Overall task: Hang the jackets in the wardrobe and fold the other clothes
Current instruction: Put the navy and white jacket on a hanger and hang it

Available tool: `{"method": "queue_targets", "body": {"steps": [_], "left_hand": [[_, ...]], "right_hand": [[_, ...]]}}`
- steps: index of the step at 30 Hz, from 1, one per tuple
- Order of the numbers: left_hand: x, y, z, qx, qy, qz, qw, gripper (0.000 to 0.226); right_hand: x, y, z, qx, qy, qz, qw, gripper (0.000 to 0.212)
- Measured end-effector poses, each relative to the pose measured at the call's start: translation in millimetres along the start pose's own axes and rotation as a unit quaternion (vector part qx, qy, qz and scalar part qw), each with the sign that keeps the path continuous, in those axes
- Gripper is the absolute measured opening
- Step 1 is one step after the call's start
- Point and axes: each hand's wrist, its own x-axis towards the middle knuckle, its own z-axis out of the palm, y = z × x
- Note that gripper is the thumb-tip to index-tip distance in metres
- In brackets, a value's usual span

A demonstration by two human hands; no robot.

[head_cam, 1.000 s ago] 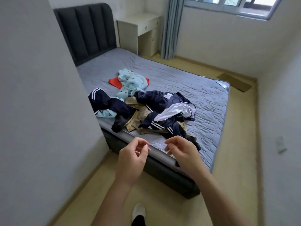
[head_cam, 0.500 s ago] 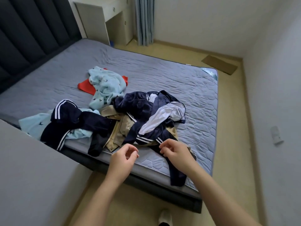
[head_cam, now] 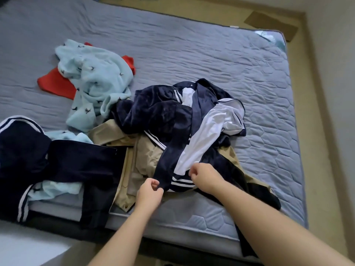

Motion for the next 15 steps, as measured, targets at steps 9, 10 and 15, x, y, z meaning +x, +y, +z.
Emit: {"method": "queue_targets", "body": {"steps": [9,10,15], "left_hand": [[94,-46,38,0.088,-0.052,0.011,0.995,0.043],[97,-48,40,0.097,-0.071,0.019,0.993,0.035],[84,-37,33,0.082,-0.101,0.187,0.974,0.008]], "right_hand": [[153,-42,34,-0.286,-0.031,-0.172,0.942,0.070],[160,-43,36,-0.335,-0.038,-0.178,0.924,0.066],[157,-47,25,-0.538,-0.033,-0.160,0.827,0.034]]}}
